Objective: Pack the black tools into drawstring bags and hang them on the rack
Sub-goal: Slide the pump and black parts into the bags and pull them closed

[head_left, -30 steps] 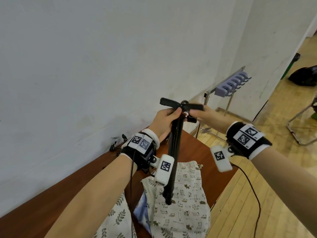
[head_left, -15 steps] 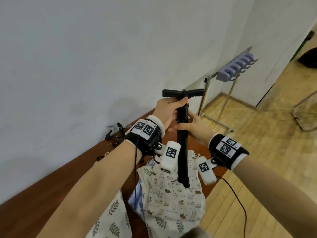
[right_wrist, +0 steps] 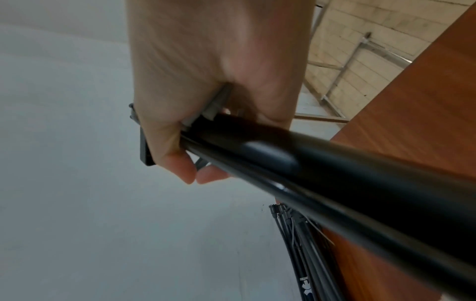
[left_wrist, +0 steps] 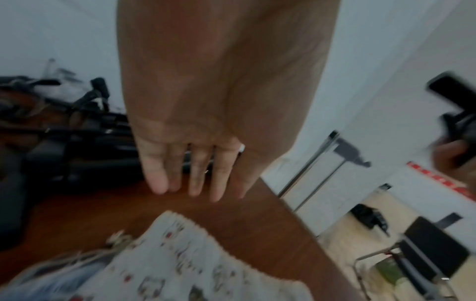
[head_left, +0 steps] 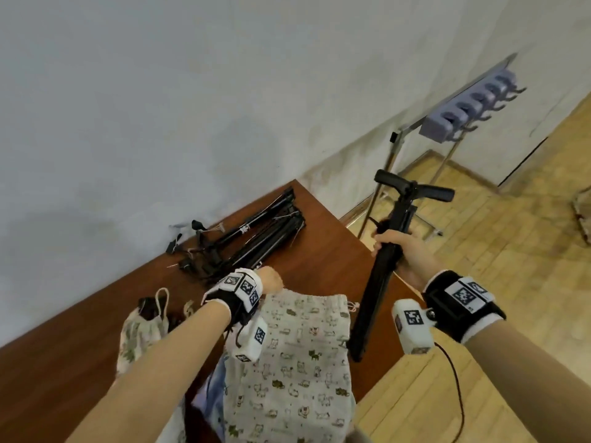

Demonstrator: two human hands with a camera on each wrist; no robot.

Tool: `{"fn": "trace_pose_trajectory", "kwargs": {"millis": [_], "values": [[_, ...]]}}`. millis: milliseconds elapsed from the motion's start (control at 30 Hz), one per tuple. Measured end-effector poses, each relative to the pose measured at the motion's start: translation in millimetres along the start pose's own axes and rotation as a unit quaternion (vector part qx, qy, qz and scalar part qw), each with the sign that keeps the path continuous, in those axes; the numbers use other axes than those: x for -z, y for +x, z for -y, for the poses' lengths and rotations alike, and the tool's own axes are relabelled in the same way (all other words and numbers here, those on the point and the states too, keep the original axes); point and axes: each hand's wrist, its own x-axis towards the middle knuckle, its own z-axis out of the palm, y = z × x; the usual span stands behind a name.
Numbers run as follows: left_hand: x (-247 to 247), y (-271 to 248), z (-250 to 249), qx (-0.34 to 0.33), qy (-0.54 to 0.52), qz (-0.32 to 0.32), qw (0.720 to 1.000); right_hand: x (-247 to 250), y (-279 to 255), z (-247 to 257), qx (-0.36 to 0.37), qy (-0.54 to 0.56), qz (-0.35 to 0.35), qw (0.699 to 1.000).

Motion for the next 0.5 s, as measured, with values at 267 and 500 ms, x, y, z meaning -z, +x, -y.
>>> {"fn": "trace_pose_trajectory", "kwargs": {"millis": [267, 500], "values": [[-42.5, 57.6, 3.4, 0.004, 0.048, -0.075, 0.996, 38.2, 35.9, -0.8, -0.067, 0.05, -0.028, 0.996], [-21.1, 47.9, 12.7, 0.025, -0.046, -0.106, 0.993, 21.7, 38.1, -2.1, -0.079, 0.083, -0.019, 0.993]]}}
